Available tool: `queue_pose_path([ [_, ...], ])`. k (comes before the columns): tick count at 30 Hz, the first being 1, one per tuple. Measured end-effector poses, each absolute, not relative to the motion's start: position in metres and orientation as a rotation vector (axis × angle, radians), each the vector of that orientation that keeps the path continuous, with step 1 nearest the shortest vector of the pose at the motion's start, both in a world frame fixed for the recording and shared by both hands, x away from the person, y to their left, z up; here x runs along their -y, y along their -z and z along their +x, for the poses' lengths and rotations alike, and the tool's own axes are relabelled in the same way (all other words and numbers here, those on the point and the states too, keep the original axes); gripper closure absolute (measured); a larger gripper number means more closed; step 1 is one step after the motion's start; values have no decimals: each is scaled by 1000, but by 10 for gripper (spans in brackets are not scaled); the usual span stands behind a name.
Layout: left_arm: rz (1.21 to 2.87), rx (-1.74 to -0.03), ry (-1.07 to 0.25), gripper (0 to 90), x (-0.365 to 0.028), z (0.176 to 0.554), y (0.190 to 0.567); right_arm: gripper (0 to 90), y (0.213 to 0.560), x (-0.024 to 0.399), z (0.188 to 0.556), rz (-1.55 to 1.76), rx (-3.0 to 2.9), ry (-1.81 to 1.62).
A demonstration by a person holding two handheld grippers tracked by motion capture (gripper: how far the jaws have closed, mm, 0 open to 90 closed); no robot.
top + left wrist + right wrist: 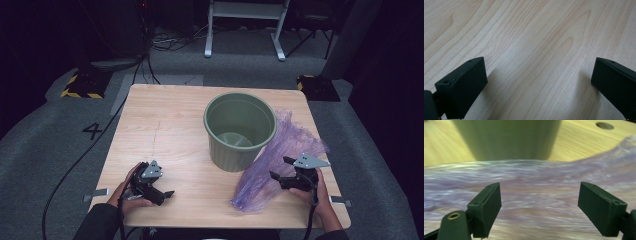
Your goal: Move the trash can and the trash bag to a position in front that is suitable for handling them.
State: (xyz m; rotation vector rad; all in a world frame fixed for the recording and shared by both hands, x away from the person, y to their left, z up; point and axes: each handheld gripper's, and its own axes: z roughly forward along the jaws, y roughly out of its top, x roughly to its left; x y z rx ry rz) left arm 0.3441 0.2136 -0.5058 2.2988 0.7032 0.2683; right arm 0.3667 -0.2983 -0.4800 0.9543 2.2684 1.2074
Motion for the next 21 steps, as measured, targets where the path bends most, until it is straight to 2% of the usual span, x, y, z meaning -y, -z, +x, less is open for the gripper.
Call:
queue_pose_path([
  [5,2298,-704,-268,0,-213,344,506,168,492,296,380,1013,-2314,-1093],
  [10,2298,-704,-268,0,-213,344,506,216,502,292,389,1058,-2370,-1038],
  [17,2293,-730,-277,1,-206,342,506,547,500,285,384,1005,-2400,-1094],
  [20,2277,-793,-300,0,-200,340,506,669,500,283,384,997,-2407,-1115],
  [21,2277,-793,-300,0,-200,340,506,669,500,283,384,997,-2407,-1115],
])
